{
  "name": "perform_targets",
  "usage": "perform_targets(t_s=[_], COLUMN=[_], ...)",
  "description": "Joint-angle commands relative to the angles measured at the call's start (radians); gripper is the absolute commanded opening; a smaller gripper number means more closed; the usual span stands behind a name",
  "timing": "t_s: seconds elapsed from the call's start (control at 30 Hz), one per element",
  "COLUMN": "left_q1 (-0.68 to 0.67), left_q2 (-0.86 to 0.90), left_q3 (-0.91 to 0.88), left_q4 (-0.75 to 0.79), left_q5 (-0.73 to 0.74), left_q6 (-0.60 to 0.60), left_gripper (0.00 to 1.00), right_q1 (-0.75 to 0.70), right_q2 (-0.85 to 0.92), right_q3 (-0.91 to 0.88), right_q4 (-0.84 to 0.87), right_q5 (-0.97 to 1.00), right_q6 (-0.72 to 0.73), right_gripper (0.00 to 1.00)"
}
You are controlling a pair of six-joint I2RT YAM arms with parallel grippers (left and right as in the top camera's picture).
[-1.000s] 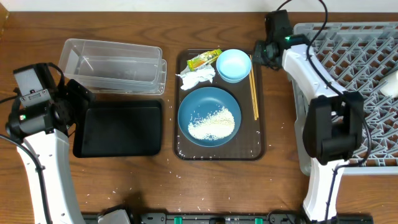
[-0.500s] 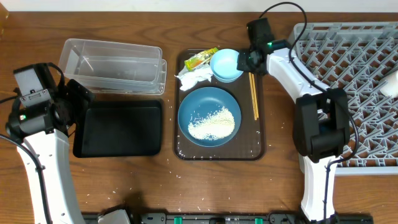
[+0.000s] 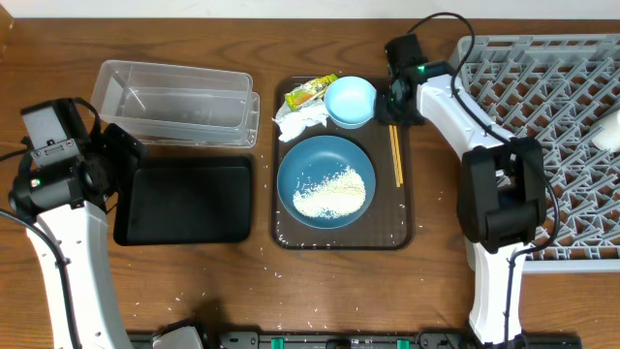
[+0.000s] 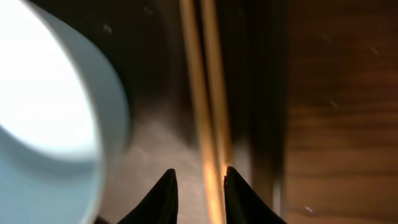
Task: Sort waste into correct bins and load items into the dishwasher rack
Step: 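Reach the right gripper to the wooden chopsticks and grasp one, then carry the chopstick to the dish rack and insert it upright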
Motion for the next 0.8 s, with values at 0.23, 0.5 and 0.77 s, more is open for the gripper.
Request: perform_targets(t_s=[0.23, 0.5, 0.77], left_q1=[0.003, 0.003, 0.003], left_q2=[0.004, 0.004, 0.004], left_q3=[0.021, 0.021, 0.021], left_q4=[-0.003, -0.003, -0.003], left_q5=[-0.008, -0.008, -0.008], left_q6=[-0.001, -0.001, -0.001], left_gripper=[0.95, 0.95, 0.95], right_q1=[-0.011, -0.011, -0.002], right_q2=[-0.022, -0.022, -0.022], right_q3=[0.005, 0.000, -0.008], right_q4=[-0.054, -0.089, -0.088], right_q5=[-0.104, -0.064, -0.069], right_q6=[-0.172, -0.211, -0.231], right_gripper=[0.27, 0.29, 0.27])
